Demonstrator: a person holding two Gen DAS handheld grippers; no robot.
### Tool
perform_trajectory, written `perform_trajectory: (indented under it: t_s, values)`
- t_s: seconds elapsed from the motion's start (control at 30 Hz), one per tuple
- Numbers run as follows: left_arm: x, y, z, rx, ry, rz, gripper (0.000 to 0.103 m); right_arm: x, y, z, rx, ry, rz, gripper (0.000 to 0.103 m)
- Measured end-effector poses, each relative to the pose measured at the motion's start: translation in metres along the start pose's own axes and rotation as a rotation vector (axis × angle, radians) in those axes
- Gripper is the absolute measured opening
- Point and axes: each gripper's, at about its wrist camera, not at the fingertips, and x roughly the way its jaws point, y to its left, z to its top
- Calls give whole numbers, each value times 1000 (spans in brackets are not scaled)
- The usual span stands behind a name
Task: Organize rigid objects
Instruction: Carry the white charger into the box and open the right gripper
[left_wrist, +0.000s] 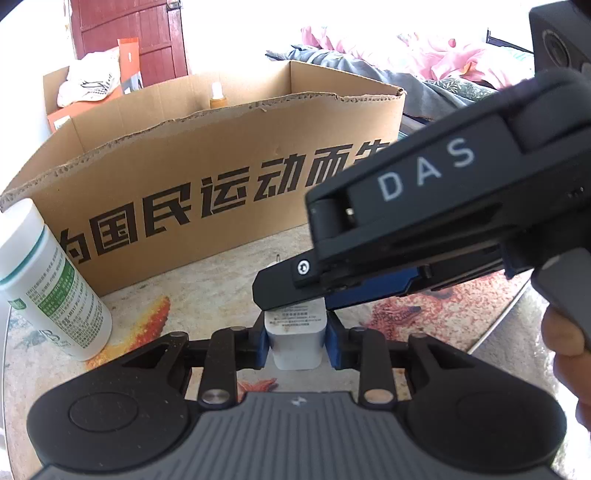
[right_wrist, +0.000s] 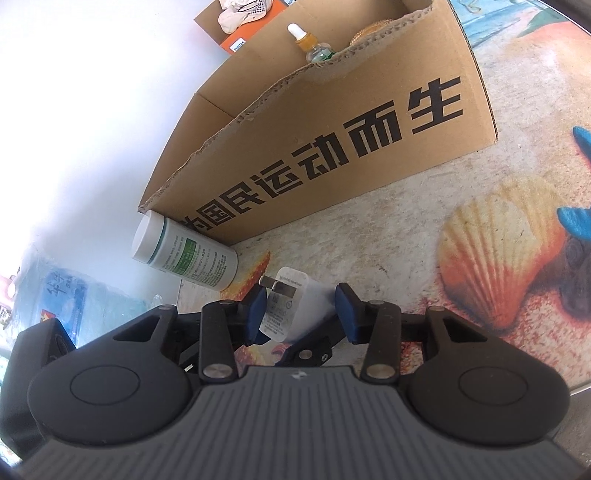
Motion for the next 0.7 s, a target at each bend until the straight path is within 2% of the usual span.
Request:
perform_trajectory:
  t_s: [0.1, 0.27, 0.43, 0.5, 0.6, 0.7]
  values:
    - [-9, -1, -5, -10, -7, 0, 29, -3, 7, 0, -14, -1, -8, 39]
    - [-43, 7, 7, -16, -85, 32, 29, -22, 40, 9, -88, -46, 24, 38]
    - [-85, 24, 46, -25, -204, 101, 29, -47, 93, 41, -235, -137, 81, 38]
    - [-92, 35, 68, -43, -229, 112, 29, -52, 109, 61, -281, -163, 93, 38]
    - [-88, 52, 101, -86, -224, 111, 29, -47, 118, 96, -302, -171, 104, 38]
    - [-62, 70, 129, -138, -145, 75, 29, -26, 111, 134, -269, -120, 91, 38]
